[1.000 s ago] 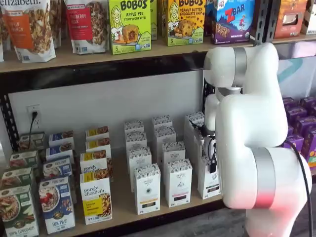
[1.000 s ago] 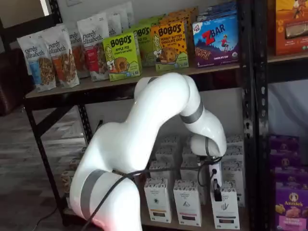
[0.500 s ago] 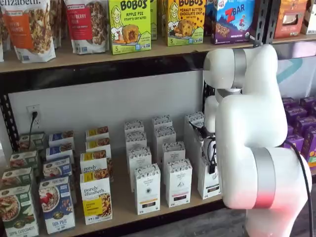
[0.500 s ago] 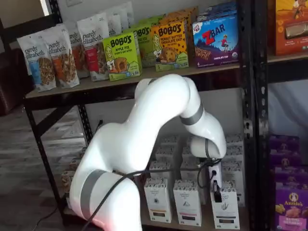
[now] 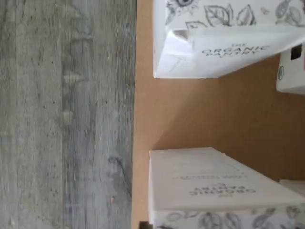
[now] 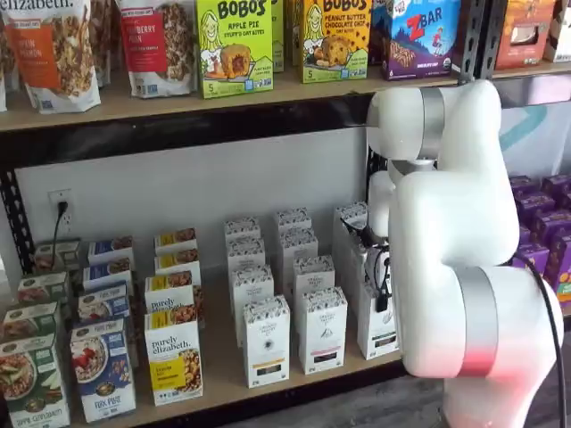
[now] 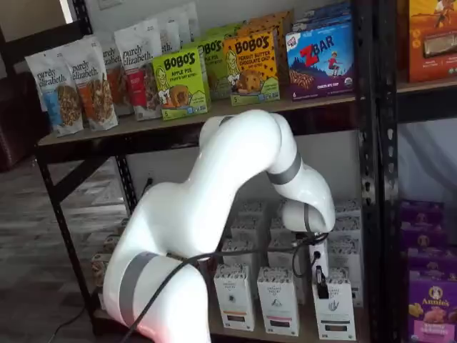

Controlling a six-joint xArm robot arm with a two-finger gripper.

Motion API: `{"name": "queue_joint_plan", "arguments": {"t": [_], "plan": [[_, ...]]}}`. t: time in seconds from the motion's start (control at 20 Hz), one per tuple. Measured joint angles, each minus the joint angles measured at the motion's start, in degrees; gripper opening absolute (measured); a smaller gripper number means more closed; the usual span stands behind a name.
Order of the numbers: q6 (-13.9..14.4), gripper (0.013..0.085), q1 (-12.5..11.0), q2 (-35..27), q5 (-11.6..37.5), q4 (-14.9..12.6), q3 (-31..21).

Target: Pick up the white box with a green strip in the middle, on the bottom shelf, the sixth box from the left

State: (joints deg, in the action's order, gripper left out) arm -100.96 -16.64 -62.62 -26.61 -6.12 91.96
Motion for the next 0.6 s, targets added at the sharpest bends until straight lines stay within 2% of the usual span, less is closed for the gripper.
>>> {"name": "queue_joint_plan", "arguments": {"t": [0.05, 0.2, 0.25, 0.4, 0.6], "plan": [[0.26, 0.061, 0.01, 0.06, -0.36, -0.29, 0.09], [0.74, 0.057, -0.03, 0.41, -0.67, -0.89, -0.19], [0.67, 0.053, -0.06, 0.56, -0.67, -0.84, -0.37], [0.35, 0.053, -0.14, 1.14, -0.22, -0.55, -1.14], [2.37, 0.053, -0.29, 2.59, 1.71, -2.93, -3.86]]}}
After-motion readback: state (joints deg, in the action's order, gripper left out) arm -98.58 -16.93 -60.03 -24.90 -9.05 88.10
